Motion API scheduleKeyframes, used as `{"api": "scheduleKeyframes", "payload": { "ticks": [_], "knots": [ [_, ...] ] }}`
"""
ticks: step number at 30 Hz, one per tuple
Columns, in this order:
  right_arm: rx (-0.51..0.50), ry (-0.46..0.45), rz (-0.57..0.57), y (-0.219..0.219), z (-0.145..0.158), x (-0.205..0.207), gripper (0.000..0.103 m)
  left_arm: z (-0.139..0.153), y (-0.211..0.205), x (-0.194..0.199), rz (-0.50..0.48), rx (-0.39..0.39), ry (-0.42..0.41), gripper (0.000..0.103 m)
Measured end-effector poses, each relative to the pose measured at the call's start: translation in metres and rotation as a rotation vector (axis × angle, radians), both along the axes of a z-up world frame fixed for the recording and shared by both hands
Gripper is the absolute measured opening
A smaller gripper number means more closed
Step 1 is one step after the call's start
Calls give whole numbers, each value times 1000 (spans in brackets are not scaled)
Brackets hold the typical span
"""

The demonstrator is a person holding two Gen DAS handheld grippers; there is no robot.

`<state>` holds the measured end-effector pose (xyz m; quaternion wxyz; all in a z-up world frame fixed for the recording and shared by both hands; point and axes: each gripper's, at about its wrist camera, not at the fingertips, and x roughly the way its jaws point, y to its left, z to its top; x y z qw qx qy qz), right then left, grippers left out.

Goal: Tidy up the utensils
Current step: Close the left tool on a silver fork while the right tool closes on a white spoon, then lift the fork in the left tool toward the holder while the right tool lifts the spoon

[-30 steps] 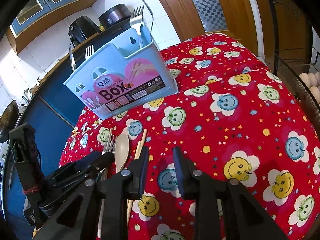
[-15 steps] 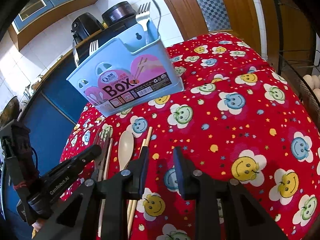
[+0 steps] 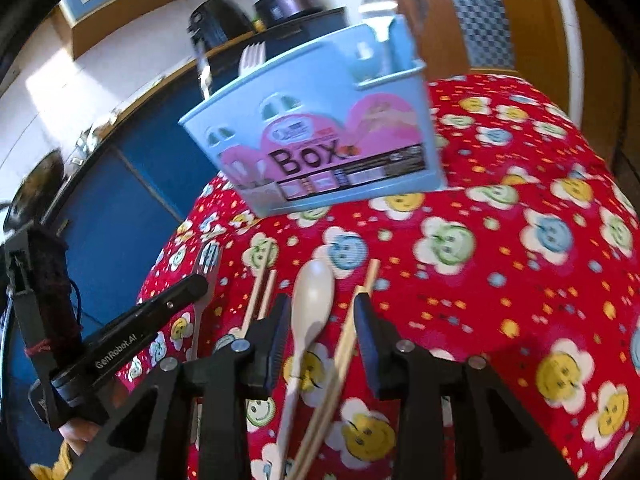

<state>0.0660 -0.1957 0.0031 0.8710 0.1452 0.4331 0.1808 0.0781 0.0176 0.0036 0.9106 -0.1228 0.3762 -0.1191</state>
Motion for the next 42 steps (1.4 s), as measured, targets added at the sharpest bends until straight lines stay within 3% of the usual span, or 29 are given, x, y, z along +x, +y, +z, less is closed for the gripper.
{"api": "scheduleKeyframes", "payload": {
  "ticks": [11, 12, 15, 22, 30, 42],
  "knots": [
    [-118, 24, 62, 26, -17, 27, 36, 4, 15, -4, 21, -27, -24, 3],
    [-126, 20, 67, 27, -17, 27, 35, 4, 15, -4, 20, -28, -25, 3],
    [-139, 22, 70, 28, -19, 30, 18, 5, 16, -5, 15, -39, -33, 3],
    [-71, 2, 48, 17, -13, 27, 11, 13, 17, -10, 14, -53, -60, 2],
    [-4, -72, 13, 0, 10, 13, 10, 22, 13, -15, 0, -50, -91, 2],
    [87, -138, -30, -20, 35, -1, 10, 18, 18, -12, 12, -43, -69, 2]
  ]
}}
